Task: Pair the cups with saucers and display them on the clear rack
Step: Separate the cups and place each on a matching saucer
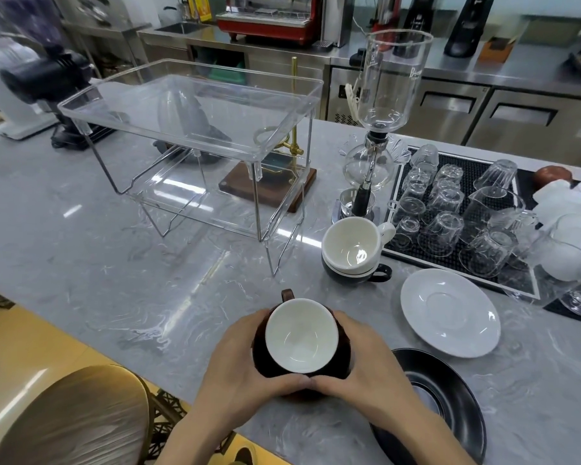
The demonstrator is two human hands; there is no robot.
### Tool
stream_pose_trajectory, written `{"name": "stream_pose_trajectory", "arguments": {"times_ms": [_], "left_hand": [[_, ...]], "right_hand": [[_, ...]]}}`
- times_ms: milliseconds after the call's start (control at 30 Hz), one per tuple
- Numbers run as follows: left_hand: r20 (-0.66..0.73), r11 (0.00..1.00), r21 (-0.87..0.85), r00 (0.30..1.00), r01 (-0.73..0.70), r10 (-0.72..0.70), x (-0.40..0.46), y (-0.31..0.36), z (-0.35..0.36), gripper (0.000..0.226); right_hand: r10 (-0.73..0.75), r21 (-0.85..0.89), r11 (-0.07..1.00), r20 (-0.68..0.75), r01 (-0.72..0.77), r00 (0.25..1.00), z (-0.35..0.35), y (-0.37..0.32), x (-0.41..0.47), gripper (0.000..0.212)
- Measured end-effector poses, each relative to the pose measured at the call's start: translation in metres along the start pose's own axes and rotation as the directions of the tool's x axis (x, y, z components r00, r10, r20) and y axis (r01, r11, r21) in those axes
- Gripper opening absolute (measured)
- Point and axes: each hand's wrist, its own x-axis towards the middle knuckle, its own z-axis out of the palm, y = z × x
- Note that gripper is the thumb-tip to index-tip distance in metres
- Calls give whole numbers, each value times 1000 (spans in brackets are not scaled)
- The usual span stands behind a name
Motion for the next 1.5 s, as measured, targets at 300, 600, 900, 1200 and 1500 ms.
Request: {"name": "stream_pose_trajectory", "arguments": {"times_ms": [300, 600, 900, 1200, 1500], "left_hand": [[-81, 998, -56, 997, 5, -10, 21, 18, 1, 102], [-60, 995, -66, 996, -73, 69, 68, 38, 16, 93], [-18, 991, -19, 991, -134, 134, 119, 48, 35, 95], [57, 978, 68, 980, -196, 193, 162, 50, 51, 90], [114, 987, 73, 985, -141, 132, 178, 46, 62, 110]], "right_hand": [[102, -3, 995, -105, -103, 989, -27, 6, -4, 92], [83, -27, 995, -300, -95, 950, -63, 14, 16, 73], [168, 12, 984, -357, -176, 919, -90, 33, 46, 67], [162, 17, 986, -372, -168, 914, -105, 49, 97, 41], [148, -1, 987, -340, -158, 929, -104, 60, 124, 23]]}}
